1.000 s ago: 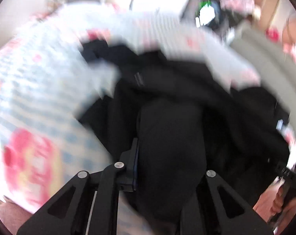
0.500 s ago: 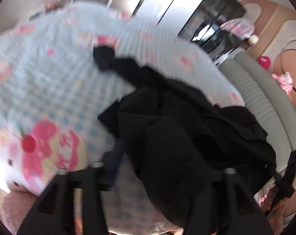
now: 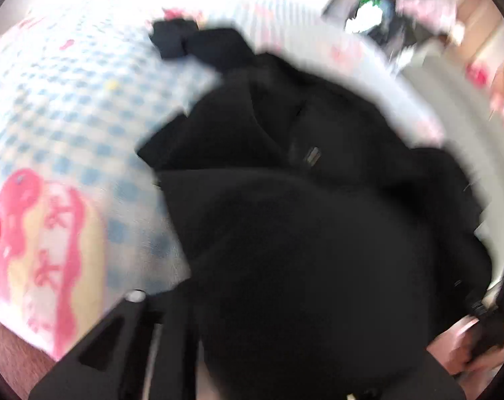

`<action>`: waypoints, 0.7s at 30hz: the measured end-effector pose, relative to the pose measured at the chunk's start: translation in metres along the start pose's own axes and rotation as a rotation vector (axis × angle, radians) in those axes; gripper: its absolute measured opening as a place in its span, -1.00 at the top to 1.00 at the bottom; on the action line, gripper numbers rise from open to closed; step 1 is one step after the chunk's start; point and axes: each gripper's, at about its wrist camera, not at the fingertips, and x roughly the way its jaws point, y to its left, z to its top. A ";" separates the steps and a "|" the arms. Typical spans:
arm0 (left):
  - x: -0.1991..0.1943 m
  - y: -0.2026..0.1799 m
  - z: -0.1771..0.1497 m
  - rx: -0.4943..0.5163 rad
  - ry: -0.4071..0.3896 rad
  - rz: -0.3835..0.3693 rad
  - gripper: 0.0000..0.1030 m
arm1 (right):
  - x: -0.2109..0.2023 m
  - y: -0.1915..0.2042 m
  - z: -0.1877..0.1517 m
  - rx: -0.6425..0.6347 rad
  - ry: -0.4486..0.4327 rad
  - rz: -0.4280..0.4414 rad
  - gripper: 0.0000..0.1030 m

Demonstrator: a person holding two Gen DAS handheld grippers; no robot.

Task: Fold clothes

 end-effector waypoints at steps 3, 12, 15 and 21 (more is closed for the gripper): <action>-0.043 -0.014 0.015 0.004 -0.104 -0.078 0.71 | -0.056 0.004 0.011 -0.078 -0.198 -0.086 0.78; -0.083 -0.033 -0.023 -0.049 -0.134 -0.257 0.20 | -0.158 -0.023 0.021 -0.017 -0.402 0.017 0.76; -0.045 -0.020 -0.064 -0.091 -0.002 -0.195 0.45 | -0.128 -0.052 -0.009 0.055 -0.262 0.025 0.64; 0.041 -0.038 -0.092 0.068 0.250 0.072 0.80 | 0.022 -0.094 -0.046 0.162 0.213 0.081 0.78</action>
